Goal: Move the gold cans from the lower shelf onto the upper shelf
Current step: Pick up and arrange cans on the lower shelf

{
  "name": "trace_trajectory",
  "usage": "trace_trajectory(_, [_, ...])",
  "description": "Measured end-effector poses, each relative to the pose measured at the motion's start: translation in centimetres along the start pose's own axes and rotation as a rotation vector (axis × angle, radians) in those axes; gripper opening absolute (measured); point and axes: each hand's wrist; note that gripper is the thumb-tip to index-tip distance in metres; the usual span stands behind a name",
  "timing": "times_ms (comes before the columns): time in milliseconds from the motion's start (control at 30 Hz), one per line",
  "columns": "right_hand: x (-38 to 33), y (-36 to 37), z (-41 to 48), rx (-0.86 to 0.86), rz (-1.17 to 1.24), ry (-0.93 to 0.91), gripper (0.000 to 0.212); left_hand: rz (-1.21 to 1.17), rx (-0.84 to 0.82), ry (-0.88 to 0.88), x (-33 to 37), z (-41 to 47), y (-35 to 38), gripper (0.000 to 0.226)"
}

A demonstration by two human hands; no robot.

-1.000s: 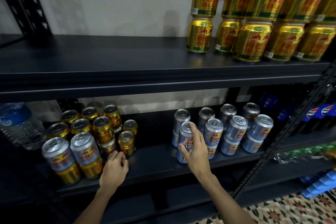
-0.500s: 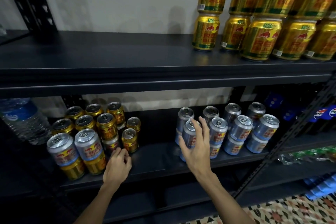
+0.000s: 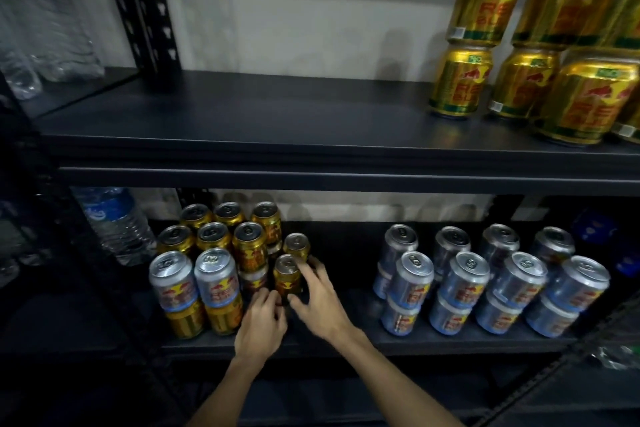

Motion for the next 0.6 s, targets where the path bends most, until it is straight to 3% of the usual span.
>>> trace_trajectory(133, [1.0, 1.8, 1.4, -0.055, -0.048, 0.07, 0.072, -0.011, 0.006, -0.029, 0.0, 0.0, 0.2, 0.013])
trace_trajectory(300, [2.3, 2.2, 1.5, 0.094, 0.024, 0.045, 0.057, -0.034, 0.028, -0.022, -0.2, -0.2, 0.4, 0.016])
trace_trajectory(600, [4.6, 0.8, -1.4, 0.152, 0.033, -0.029, 0.069, -0.029, 0.032, -0.011, 0.1, -0.2, 0.4, 0.033])
Point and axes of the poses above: each hand's wrist, its own z-axis towards the middle knuckle, its own y-axis out of the palm, x = y × z, and after that the axes turned 4 degrees about y, right-handed
